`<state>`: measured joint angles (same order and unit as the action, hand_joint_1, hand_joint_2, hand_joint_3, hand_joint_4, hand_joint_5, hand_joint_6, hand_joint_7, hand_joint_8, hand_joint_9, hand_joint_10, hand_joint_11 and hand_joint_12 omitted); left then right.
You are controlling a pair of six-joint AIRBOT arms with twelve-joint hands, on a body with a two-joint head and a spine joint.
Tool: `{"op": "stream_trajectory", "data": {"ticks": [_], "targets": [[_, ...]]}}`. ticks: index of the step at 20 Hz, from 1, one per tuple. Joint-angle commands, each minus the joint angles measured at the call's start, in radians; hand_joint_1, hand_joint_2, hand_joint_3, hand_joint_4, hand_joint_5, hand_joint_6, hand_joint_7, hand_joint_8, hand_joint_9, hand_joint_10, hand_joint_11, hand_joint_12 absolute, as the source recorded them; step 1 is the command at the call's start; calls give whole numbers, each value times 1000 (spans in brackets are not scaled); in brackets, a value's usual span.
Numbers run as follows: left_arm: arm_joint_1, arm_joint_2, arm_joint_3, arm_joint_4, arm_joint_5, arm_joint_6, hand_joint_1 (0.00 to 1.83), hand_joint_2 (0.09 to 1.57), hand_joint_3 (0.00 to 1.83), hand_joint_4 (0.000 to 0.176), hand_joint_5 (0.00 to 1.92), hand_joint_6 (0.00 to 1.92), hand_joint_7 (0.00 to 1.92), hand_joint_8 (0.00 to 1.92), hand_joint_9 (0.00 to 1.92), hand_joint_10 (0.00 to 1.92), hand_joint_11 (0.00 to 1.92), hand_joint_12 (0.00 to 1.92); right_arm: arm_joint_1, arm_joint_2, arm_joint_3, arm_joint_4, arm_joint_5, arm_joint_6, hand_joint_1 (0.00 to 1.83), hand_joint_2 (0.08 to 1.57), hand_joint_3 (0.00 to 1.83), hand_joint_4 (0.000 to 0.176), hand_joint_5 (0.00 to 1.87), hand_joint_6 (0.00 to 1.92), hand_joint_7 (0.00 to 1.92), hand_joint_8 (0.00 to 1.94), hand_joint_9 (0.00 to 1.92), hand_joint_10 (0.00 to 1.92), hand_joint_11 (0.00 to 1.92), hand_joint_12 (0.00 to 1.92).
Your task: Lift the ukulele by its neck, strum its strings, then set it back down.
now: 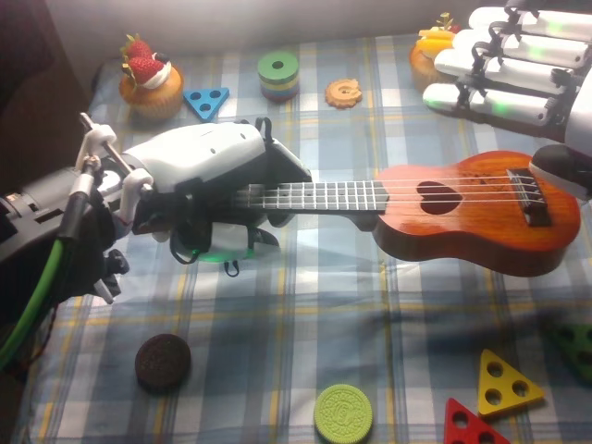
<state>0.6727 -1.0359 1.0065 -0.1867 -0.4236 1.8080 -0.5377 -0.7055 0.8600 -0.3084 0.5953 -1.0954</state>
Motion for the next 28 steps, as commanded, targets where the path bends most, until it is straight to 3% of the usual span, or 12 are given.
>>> {"op": "stream_trajectory", "data": {"ticks": [1, 5, 8, 10, 11, 13, 16, 21, 23, 25, 26, 28], "targets": [[-17, 7, -7, 8, -130, -8, 1424, 1226, 0, 0, 910, 1921, 1167, 1921, 1473, 1921, 1571, 1921, 17, 6, -1, 10, 91, -1, 886, 1468, 129, 0, 256, 42, 0, 0, 0, 0, 0, 0], [-21, 12, -12, 21, -135, -8, 1428, 1211, 0, 0, 914, 1921, 1165, 1921, 1473, 1921, 1568, 1921, 25, 6, -1, -16, 43, -1, 1069, 1385, 127, 4, 399, 34, 0, 0, 0, 0, 0, 0], [-21, 16, -15, 23, -137, -8, 1409, 1221, 0, 0, 908, 1921, 1152, 1921, 1465, 1921, 1561, 1921, 37, 6, -2, -31, 19, 0, 1122, 1360, 164, 45, 417, 14, 0, 0, 0, 0, 0, 0], [-21, 16, -15, 23, -137, -8, 1436, 1199, 0, 0, 925, 1921, 1179, 1921, 1489, 1921, 1578, 1921, 39, 6, -4, -36, 18, 0, 1268, 1286, 155, 45, 494, 33, 0, 0, 0, 0, 0, 0], [-21, 16, -15, 23, -137, -8, 1444, 1198, 0, 0, 925, 1921, 1177, 1921, 1489, 1921, 1585, 1921, 40, 6, -5, -37, 17, 0, 1273, 1234, 277, 48, 527, 15, 0, 0, 0, 0, 0, 0], [-21, 16, -15, 23, -138, -8, 1418, 1219, 3, 0, 925, 1921, 1179, 1921, 1488, 1921, 1589, 1921, 40, 6, -6, -37, 17, 1, 1301, 1161, 448, 29, 614, 2, 17, 0, 0, 0, 0, 0], [-22, 15, -14, 23, -139, -9, 1395, 1229, 5, 0, 880, 1921, 1137, 1921, 1463, 1921, 1579, 1921, 40, 6, -11, -48, 14, 6, 1284, 1155, 476, 0, 745, 39, 96, 15, 0, 0, 0, 0], [-18, 11, -5, 7, -135, -9, 1401, 1232, 0, 0, 857, 1921, 1118, 1921, 1431, 1921, 1546, 1921, 41, 20, -3, -112, 57, 141, 1411, 1171, 479, 0, 906, 17, 261, 1, 0, 0, 0, 0], [-17, 8, 2, -9, -131, 0, 1400, 1244, 4, 21, 837, 1921, 1114, 1921, 1423, 1921, 1521, 1921, 41, 30, -6, -118, 87, 156, 1325, 1288, 381, 0, 949, 10, 337, 0, 0, 0, 0, 0], [-17, 1, 10, -28, -121, 15, 1437, 1213, 0, 13, 869, 1921, 1148, 1921, 1449, 1921, 1537, 1921, 41, 40, -11, -117, 115, 162, 1204, 1355, 412, 0, 972, 13, 371, 9, 36, 12, 0, 0], [-17, -3, 15, -38, -116, 20, 1432, 1207, 0, 12, 867, 1921, 1149, 1921, 1431, 1921, 1521, 1921, 41, 46, -12, -117, 129, 168, 1224, 1317, 311, 0, 913, 2, 330, 1, 92, 20, 0, 254], [-16, -9, 23, -57, -109, 34, 1411, 1214, 0, 8, 834, 1921, 1114, 1921, 1401, 1921, 1502, 1921, 41, 62, -15, -104, 168, 173, 1326, 1270, 231, 0, 928, 38, 338, 23, 60, 7, 0, 1084]]}}
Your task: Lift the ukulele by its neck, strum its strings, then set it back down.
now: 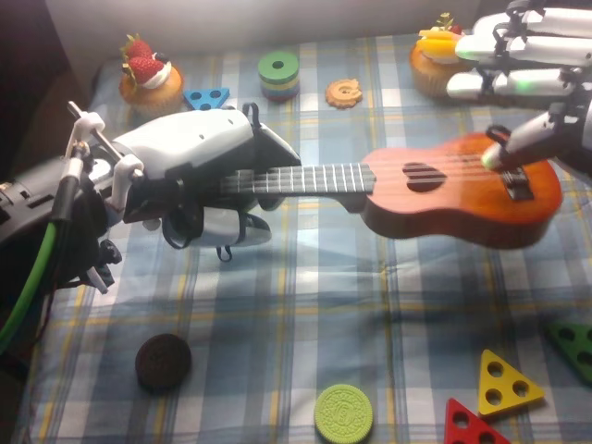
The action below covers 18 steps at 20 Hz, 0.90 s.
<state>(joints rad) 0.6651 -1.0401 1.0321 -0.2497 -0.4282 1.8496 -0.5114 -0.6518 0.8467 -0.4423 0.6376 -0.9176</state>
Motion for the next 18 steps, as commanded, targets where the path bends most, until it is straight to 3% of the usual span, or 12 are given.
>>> {"op": "stream_trajectory", "data": {"ticks": [1, 5, 8, 9, 10, 11, 12, 13, 14, 15, 17, 18], "targets": [[-7, -9, 3, -4, -100, -2, 1407, 1206, 0, 0, 825, 1921, 1112, 1921, 1395, 1921, 1493, 1921, 15, 19, -3, 41, 149, -5, 1342, 1261, 227, 24, 945, 38, 362, 13, 51, 4, 0, 1223], [-6, -18, 10, -25, -95, 12, 1431, 1174, 0, 0, 855, 1921, 1109, 1921, 1386, 1921, 1480, 1921, 15, 29, -4, 78, 203, -16, 1345, 1259, 227, 30, 951, 37, 370, 9, 49, 3, 0, 1263], [-6, -19, 9, -25, -96, 12, 1427, 1193, 0, 0, 857, 1921, 1119, 1921, 1423, 1921, 1519, 1921, 15, 29, -5, 150, 199, -88, 1345, 1259, 227, 30, 952, 35, 370, 8, 49, 2, 0, 1266], [-5, -19, 9, -25, -97, 12, 1408, 1198, 1, 0, 851, 1921, 1106, 1921, 1413, 1921, 1503, 1921, 15, 29, -6, 167, 196, -109, 874, 1245, 64, 75, 380, 13, 86, 1, 9, 0, 0, 572], [-4, -19, 9, -28, -97, 12, 1388, 1208, 5, 0, 829, 1921, 1105, 1921, 1398, 1921, 1490, 1921, 15, 29, -7, 188, 192, -132, 797, 1296, 28, 41, 282, 8, 27, 0, 1, 0, 0, 114], [-2, -20, 9, -30, -97, 12, 1350, 1220, 8, 0, 843, 1921, 1104, 1921, 1385, 1921, 1477, 1921, 15, 29, -8, 200, 192, -145, 887, 1306, 15, 44, 302, 20, 47, 10, 0, 0, 0, 22], [-1, -21, 10, -31, -97, 12, 1295, 1228, 10, 0, 849, 1921, 1066, 1921, 1345, 1921, 1451, 1921, 15, 29, -8, 205, 192, -148, 719, 1268, 0, 49, 275, 8, 68, 14, 0, 0, 0, 4], [0, -26, 12, -32, -93, 12, 1281, 1224, 6, 0, 845, 1921, 1029, 1921, 1316, 1921, 1433, 1921, 15, 29, -8, 210, 191, -150, 707, 1255, 0, 45, 259, 1, 53, 6, 0, 0, 0, 0], [0, -28, 14, -32, -91, 12, 1246, 1217, 2, 0, 807, 1921, 970, 1921, 1259, 1921, 1388, 1921, 15, 29, -8, 211, 191, -150, 886, 1287, 3, 36, 253, 2, 48, 3, 0, 0, 0, 0], [0, -31, 17, -33, -86, 12, 1222, 1205, 0, 0, 772, 1921, 922, 1921, 1209, 1921, 1357, 1921, 15, 30, -7, 212, 191, -150, 824, 1297, 7, 47, 259, 4, 50, 2, 0, 0, 0, 0], [3, -35, 17, -33, -81, 16, 1225, 1149, 0, 0, 765, 1921, 889, 1921, 1128, 1921, 1260, 1921, 15, 30, -7, 214, 191, -151, 855, 1270, 0, 45, 264, 8, 49, 1, 0, 0, 0, 0], [3, -35, 17, -33, -77, 19, 1110, 1208, 48, 0, 728, 1558, 864, 1921, 1085, 1921, 1184, 1921, 15, 30, -8, 215, 191, -151, 949, 1293, 2, 54, 265, 8, 42, 1, 0, 0, 0, 0]]}}
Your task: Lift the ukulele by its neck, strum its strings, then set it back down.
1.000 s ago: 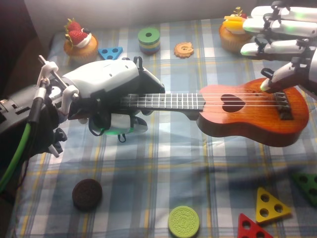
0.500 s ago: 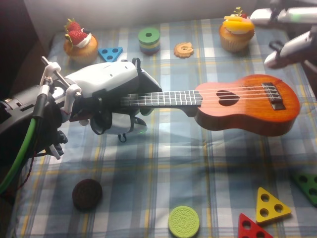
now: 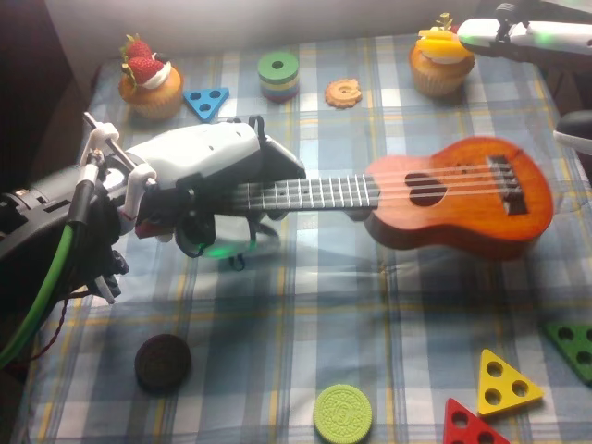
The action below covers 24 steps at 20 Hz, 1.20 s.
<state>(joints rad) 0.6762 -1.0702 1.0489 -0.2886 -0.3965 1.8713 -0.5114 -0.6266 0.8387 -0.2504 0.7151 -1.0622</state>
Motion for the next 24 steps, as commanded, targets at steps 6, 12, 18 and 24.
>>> {"op": "stream_trajectory", "data": {"ticks": [6, 12, 18, 24], "targets": [[-4, -8, 1, -2, -91, 11, 898, 1321, 10, 18, 600, 1576, 440, 1855, 596, 1921, 720, 1921, 15, 5, -5, 25, 122, -6, 882, 1397, 36, 6, 237, 2, 104, 9, 0, 0, 0, 0], [1, 4, -9, -3, -92, 11, 701, 1230, 0, 0, 228, 285, 263, 465, 143, 1240, 63, 1868, 15, 15, -11, 25, 136, -6, 1080, 1371, 12, 0, 250, 16, 98, 1, 18, 4, 6, 4], [13, 39, -37, 0, -125, 12, 551, 1173, 0, 36, 14, 0, 4, 3, 7, 27, 0, 438, 15, 22, -16, 25, 143, -9, 1093, 1327, 0, 0, 222, 3, 119, 6, 114, 5, 0, 688], [11, 156, -118, 89, -262, -95, 578, 1166, 2, 0, 5, 2, 0, 0, 0, 0, 0, 0, 15, 54, -42, 35, 181, -34, 862, 1360, 2, 3, 41, 2, 4, 0, 4, 0, 0, 282]]}}
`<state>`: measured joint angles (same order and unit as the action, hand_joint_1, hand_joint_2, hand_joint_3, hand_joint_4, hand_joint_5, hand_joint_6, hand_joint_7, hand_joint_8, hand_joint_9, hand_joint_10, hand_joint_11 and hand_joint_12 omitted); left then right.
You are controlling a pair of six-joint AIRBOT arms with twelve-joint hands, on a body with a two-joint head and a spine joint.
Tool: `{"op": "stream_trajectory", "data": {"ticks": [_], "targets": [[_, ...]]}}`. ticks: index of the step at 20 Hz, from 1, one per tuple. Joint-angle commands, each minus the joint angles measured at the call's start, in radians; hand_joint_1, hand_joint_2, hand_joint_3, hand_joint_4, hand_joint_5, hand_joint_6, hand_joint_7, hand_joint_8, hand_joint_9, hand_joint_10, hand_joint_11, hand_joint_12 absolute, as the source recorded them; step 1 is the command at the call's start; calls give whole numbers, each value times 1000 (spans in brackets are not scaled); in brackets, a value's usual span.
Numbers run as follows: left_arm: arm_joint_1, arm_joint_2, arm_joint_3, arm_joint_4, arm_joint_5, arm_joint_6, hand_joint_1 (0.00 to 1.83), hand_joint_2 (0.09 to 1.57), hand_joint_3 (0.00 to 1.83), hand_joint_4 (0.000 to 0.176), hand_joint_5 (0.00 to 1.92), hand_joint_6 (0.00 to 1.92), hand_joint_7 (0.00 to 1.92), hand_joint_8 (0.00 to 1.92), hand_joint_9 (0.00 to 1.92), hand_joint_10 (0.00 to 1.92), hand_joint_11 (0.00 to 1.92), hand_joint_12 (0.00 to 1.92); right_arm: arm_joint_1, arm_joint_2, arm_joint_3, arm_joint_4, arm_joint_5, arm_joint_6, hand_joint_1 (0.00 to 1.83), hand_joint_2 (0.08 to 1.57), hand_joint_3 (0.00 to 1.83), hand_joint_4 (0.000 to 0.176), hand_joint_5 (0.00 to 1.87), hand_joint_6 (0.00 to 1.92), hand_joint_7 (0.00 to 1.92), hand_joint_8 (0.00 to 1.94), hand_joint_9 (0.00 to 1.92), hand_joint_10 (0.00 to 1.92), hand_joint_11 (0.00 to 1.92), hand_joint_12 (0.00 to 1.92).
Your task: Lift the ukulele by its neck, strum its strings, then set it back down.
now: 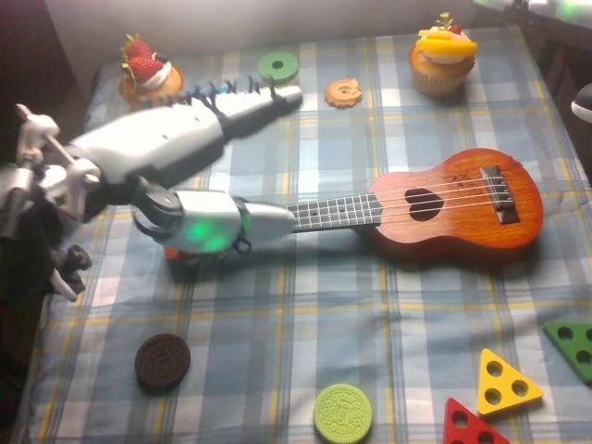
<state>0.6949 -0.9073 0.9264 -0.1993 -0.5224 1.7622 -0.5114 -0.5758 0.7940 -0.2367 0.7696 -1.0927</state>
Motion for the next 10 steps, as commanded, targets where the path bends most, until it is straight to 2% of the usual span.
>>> {"op": "stream_trajectory", "data": {"ticks": [1, 2, 3, 4, 5, 6, 7, 8, 9, 10], "targets": [[-7, 17, -5, 25, -174, -41, 588, 1164, 1, 11, 0, 0, 0, 0, 0, 0, 0, 0, 14, 12, -5, 32, 132, -20, 824, 1354, 0, 20, 22, 1, 0, 0, 0, 0, 0, 224], [-5, 36, -13, 43, -209, -86, 576, 1154, 0, 30, 0, 0, 0, 0, 0, 0, 0, 0, 12, 19, -10, 41, 138, -26, 799, 1356, 0, 11, 4, 0, 0, 0, 0, 0, 0, 75], [-3, 51, -18, 66, -245, -136, 525, 1146, 0, 32, 0, 0, 0, 0, 0, 0, 0, 0, 7, 25, -12, 50, 144, -27, 772, 1345, 0, 9, 0, 0, 0, 0, 0, 0, 0, 14], [2, 65, -21, 83, -278, -182, 477, 1145, 0, 29, 0, 0, 0, 0, 0, 0, 0, 0, -2, 29, -15, 59, 151, -29, 755, 1335, 0, 6, 0, 0, 0, 0, 0, 0, 0, 2], [7, 76, -21, 97, -309, -229, 567, 1136, 0, 7, 0, 0, 0, 0, 0, 0, 0, 0, -10, 32, -17, 69, 158, -31, 755, 1326, 0, 19, 0, 0, 0, 0, 0, 0, 18, 9], [13, 85, -16, 108, -346, -290, 593, 1142, 0, 16, 0, 0, 0, 0, 0, 0, 0, 0, -18, 35, -20, 81, 165, -39, 752, 1303, 0, 26, 0, 0, 0, 0, 0, 0, 12, 8], [19, 90, -6, 117, -373, -349, 706, 1132, 0, 54, 0, 0, 0, 0, 0, 0, 0, 0, -23, 36, -22, 88, 169, -39, 747, 1280, 0, 40, 0, 0, 0, 0, 0, 0, 2, 1], [25, 92, 14, 132, -401, -430, 754, 1136, 0, 70, 0, 0, 0, 0, 0, 0, 0, 0, -27, 36, -22, 97, 170, -39, 747, 1273, 0, 47, 0, 0, 0, 0, 0, 0, 0, 0], [30, 91, 31, 141, -421, -502, 785, 1147, 0, 58, 0, 0, 0, 0, 0, 0, 0, 0, -29, 35, -22, 106, 170, -40, 739, 1265, 0, 59, 0, 0, 0, 0, 0, 0, 0, 0], [37, 91, 48, 147, -449, -569, 741, 1153, 2, 86, 0, 0, 0, 0, 0, 0, 0, 0, -31, 34, -22, 114, 173, -41, 733, 1253, 0, 58, 0, 0, 0, 0, 0, 0, 0, 0]]}}
